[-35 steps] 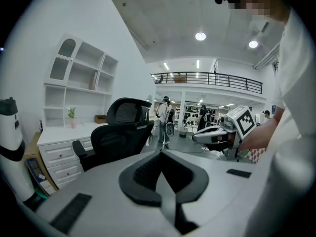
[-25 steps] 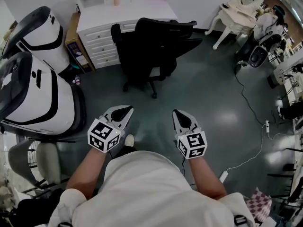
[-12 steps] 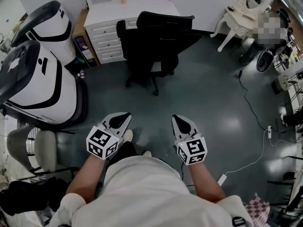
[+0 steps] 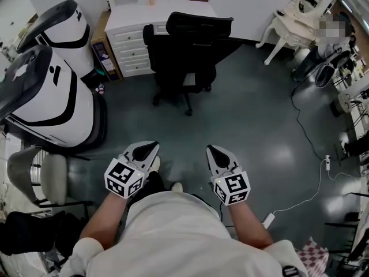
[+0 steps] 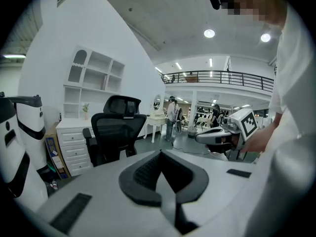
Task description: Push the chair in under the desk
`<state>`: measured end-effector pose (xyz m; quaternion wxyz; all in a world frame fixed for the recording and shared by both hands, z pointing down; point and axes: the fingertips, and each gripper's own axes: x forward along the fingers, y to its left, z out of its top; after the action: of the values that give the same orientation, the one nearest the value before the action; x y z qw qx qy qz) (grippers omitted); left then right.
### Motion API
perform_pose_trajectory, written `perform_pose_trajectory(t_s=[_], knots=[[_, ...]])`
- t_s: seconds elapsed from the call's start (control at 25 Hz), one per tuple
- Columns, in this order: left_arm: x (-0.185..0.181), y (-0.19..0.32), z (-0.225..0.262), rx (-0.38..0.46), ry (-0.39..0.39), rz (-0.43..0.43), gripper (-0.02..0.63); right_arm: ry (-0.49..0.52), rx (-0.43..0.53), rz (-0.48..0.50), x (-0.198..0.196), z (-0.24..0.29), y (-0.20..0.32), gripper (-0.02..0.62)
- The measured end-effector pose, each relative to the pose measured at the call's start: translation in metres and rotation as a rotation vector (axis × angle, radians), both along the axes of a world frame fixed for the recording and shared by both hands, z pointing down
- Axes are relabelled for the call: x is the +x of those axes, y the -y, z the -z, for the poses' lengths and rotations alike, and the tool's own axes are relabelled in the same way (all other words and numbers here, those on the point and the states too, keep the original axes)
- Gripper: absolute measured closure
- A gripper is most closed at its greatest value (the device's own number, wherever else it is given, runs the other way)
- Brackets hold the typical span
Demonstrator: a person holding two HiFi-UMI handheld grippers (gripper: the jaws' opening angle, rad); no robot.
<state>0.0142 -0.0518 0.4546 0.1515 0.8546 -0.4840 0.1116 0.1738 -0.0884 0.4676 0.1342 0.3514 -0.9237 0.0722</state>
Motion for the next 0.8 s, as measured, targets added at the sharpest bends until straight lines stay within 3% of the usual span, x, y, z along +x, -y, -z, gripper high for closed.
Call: perform_pose_trajectory(t_s=[0.8], knots=[[0.008, -0.019, -0.007, -0.014, 0.01, 0.005, 0.611, -0.008, 0.0, 0.028, 0.004, -0.003, -0.021, 0.592]])
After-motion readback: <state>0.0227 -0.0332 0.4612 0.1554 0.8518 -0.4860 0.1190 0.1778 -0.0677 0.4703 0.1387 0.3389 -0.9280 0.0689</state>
